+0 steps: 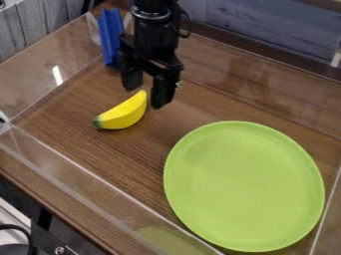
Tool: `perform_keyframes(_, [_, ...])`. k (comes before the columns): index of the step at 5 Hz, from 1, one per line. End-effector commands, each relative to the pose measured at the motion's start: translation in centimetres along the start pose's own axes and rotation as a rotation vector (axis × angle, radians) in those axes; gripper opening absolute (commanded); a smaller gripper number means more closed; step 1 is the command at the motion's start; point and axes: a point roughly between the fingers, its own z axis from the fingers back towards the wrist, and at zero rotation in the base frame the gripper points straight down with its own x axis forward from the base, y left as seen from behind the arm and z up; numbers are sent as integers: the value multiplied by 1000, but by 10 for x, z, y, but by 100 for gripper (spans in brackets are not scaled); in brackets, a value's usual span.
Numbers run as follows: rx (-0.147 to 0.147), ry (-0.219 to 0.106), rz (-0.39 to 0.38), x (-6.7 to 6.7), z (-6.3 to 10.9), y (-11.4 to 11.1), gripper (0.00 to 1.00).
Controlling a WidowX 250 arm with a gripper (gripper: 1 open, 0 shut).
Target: Put the banana in the green plate
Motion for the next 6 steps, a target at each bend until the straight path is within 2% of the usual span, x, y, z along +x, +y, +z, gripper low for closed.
perform_keyframes(1, [13, -23, 3, 0, 0, 8, 100])
perform_keyframes(3, [12, -14, -9, 0, -18, 17, 100])
perform_keyframes(6, [-20, -5, -25, 3, -48, 27, 100])
